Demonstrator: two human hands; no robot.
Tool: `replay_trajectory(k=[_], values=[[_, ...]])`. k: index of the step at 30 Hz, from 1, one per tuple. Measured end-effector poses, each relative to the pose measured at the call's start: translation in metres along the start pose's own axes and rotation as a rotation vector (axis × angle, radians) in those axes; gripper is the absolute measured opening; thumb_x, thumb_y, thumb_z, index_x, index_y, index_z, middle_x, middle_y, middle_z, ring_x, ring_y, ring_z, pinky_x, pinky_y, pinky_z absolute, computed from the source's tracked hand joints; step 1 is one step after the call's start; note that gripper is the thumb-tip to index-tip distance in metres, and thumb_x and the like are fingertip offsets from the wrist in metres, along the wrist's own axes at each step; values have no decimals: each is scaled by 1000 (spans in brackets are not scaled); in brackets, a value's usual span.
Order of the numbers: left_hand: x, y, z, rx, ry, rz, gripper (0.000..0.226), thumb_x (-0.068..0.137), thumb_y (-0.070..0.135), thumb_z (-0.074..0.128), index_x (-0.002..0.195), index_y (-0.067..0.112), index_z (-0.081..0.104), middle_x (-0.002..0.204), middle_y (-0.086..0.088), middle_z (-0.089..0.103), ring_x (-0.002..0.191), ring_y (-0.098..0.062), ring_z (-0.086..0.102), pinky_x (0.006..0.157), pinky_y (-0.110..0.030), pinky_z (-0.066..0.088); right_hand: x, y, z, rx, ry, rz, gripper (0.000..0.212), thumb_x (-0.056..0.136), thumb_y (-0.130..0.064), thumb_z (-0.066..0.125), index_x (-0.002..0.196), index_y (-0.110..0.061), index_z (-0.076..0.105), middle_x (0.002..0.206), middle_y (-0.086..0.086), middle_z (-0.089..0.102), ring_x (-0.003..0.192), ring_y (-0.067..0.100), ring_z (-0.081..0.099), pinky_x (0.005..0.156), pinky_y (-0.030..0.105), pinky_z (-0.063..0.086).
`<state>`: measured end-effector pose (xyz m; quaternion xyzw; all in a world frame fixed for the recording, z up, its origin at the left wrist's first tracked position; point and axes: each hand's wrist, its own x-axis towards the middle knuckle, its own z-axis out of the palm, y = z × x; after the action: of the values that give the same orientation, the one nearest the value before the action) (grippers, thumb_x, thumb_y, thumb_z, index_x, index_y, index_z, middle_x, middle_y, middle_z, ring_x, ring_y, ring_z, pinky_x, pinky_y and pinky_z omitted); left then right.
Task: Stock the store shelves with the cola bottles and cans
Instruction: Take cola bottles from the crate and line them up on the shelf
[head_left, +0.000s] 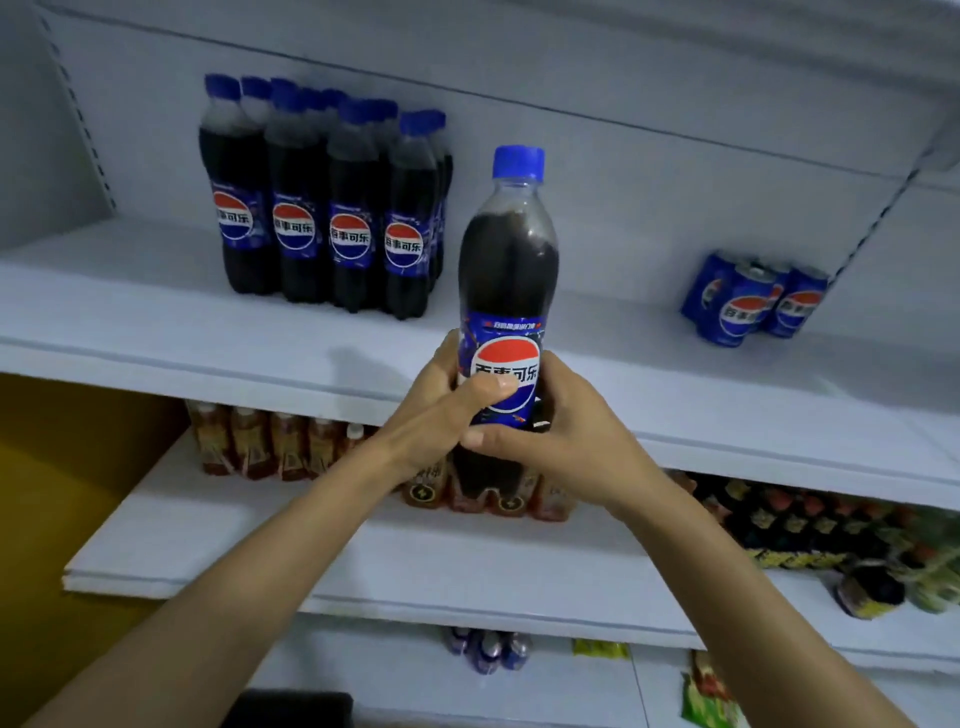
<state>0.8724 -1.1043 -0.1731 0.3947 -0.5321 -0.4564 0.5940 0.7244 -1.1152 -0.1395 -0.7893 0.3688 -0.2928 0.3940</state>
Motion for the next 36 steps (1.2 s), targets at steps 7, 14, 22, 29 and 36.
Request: replay_trajectory(k=[7,14,22,29,36], values=[[64,1,-30,344,43,28,63,68,65,56,125,45,38,129,16,49,117,2,51,93,-19,47,103,24,-26,6,-56,-73,66,64,-26,86,122,-22,55,109,-6,68,96,10,66,84,30,57],[124,-29,-68,1162,687,208,82,83,50,63,148,14,27,157,-12,18,142,-29,19,114,-47,26,221,70,-26,-101,53,-69,79,58,-38,88,125,-20,51,113,-6,62,100,15,61,87,31,53],[150,-57,-83,1311,855,244,93,74,34,78,148,7,29,153,-28,20,138,-47,25,106,-59,33,308,120,-12,88,193,-54,69,61,-29,90,117,-21,51,120,2,64,103,18,61,85,28,49],[152,-67,-92,1387,884,306,97,68,27,82,144,16,23,150,-28,27,134,-48,33,103,-59,37,341,131,2,162,203,-98,74,65,-19,88,125,-14,46,111,-4,59,101,15,58,89,31,49],[154,-72,-95,1393,924,307,90,71,22,80,146,13,32,152,-30,20,140,-48,20,103,-64,34,349,139,4,139,211,-169,65,67,-19,87,116,-10,46,119,8,58,107,22,57,91,36,51]])
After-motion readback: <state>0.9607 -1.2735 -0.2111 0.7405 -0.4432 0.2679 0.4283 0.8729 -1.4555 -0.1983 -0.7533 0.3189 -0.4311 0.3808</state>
